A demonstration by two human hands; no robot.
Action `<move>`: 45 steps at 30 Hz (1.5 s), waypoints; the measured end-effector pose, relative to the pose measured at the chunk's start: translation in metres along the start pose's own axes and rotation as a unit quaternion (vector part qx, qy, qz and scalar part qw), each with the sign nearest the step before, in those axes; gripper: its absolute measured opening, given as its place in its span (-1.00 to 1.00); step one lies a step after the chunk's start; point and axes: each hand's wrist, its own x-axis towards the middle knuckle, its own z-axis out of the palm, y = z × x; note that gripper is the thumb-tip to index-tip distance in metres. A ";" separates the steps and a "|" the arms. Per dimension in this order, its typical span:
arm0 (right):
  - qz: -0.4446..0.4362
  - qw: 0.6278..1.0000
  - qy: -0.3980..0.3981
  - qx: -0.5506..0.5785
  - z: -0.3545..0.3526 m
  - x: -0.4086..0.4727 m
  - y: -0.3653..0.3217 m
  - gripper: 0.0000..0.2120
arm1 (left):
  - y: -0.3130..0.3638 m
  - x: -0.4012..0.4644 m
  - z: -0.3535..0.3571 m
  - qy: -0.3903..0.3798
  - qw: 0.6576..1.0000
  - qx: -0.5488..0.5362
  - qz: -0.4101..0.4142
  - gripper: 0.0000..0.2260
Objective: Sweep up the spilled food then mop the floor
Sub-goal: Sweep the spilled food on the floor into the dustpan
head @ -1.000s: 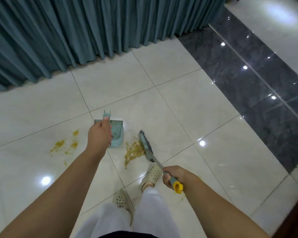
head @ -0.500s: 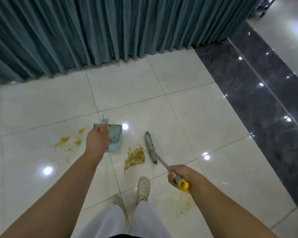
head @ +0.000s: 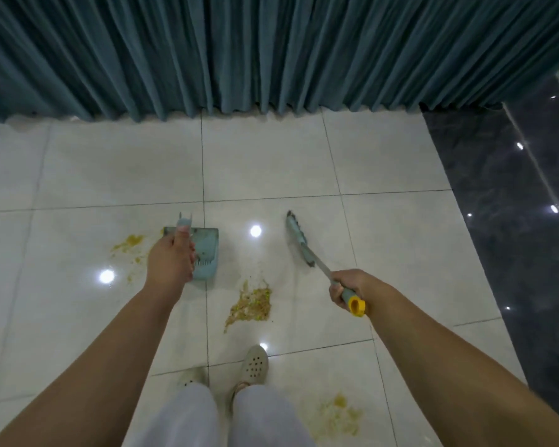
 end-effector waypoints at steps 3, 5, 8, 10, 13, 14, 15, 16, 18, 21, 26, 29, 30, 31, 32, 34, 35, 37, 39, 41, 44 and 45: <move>-0.034 0.999 0.005 0.032 0.004 0.021 -0.035 -0.83 | -0.005 0.013 0.001 0.022 0.999 -0.012 -0.025 -0.61; -0.046 0.998 0.010 0.047 0.007 0.034 -0.057 -0.84 | -0.008 0.019 0.000 0.029 0.999 -0.022 -0.024 -0.62; -0.048 0.998 0.004 0.036 0.013 0.049 -0.080 -0.95 | -0.012 0.021 -0.001 0.046 0.998 -0.030 -0.009 -0.62; -0.043 0.999 0.007 -0.001 0.015 0.056 -0.085 -0.89 | -0.013 0.020 -0.002 0.056 0.998 -0.033 0.000 -0.63; -0.031 0.997 -0.002 -0.069 0.022 0.051 -0.077 -0.94 | -0.015 0.016 -0.004 0.059 0.997 -0.037 0.010 -0.63; -0.025 0.996 -0.003 -0.086 0.025 0.047 -0.070 -0.96 | -0.015 0.015 -0.003 0.060 0.997 -0.036 0.011 -0.63; -0.018 0.994 -0.003 -0.103 0.027 0.045 -0.062 -0.95 | -0.015 0.014 -0.002 0.061 0.997 -0.037 0.009 -0.63; -0.012 0.992 -0.004 -0.122 0.029 0.042 -0.052 -0.91 | -0.015 0.013 0.000 0.061 0.997 -0.039 0.007 -0.63; 0.005 0.988 -0.002 -0.151 0.032 0.038 -0.030 -0.87 | -0.013 0.012 0.007 0.059 0.997 -0.044 0.005 -0.63; 0.043 0.980 -0.008 -0.193 0.034 0.030 0.006 -0.89 | -0.011 0.009 0.019 0.065 0.997 -0.034 0.006 -0.61; 0.090 0.968 -0.037 -0.230 0.031 0.012 0.047 -0.91 | -0.010 0.005 0.033 0.076 0.997 -0.010 0.021 -0.59; 0.075 0.965 -0.040 -0.249 0.024 0.000 0.045 -0.89 | -0.004 0.001 0.036 0.079 0.996 -0.012 0.029 -0.59; 0.065 0.965 -0.038 -0.252 0.022 -0.004 0.042 -0.89 | -0.002 0.000 0.035 0.081 0.996 -0.010 0.030 -0.59; 0.055 0.966 -0.035 -0.252 0.021 -0.008 0.038 -0.91 | -0.001 0.000 0.034 0.085 0.996 -0.002 0.031 -0.59; 0.046 0.967 -0.032 -0.250 0.020 -0.010 0.034 -0.92 | 0.000 0.000 0.032 0.089 0.995 0.005 0.032 -0.59; 0.024 0.968 -0.024 -0.251 0.019 -0.010 0.023 -0.93 | -0.001 0.001 0.027 0.094 0.995 0.001 0.030 -0.59; 0.013 0.967 -0.018 -0.254 0.020 -0.009 0.017 -0.93 | -0.001 0.001 0.023 0.093 0.995 -0.015 0.025 -0.61; -0.004 0.968 -0.010 -0.251 0.022 -0.006 0.000 -0.93 | 0.000 0.001 0.013 0.088 0.995 -0.053 0.014 -0.63; -0.019 0.972 -0.003 -0.236 0.027 -0.001 -0.017 -0.90 | 0.001 -0.001 0.001 0.085 0.994 -0.068 0.010 -0.63; -0.036 0.973 0.008 -0.229 0.037 0.009 -0.032 -0.83 | -0.001 -0.002 -0.011 0.091 0.993 -0.068 0.009 -0.63; -0.049 0.974 0.007 -0.223 0.060 0.027 -0.043 -0.84 | -0.008 0.000 -0.029 0.107 0.992 -0.066 0.006 -0.64; -0.049 0.973 0.001 -0.224 0.068 0.033 -0.044 -0.86 | -0.012 0.000 -0.034 0.110 0.991 -0.069 0.007 -0.64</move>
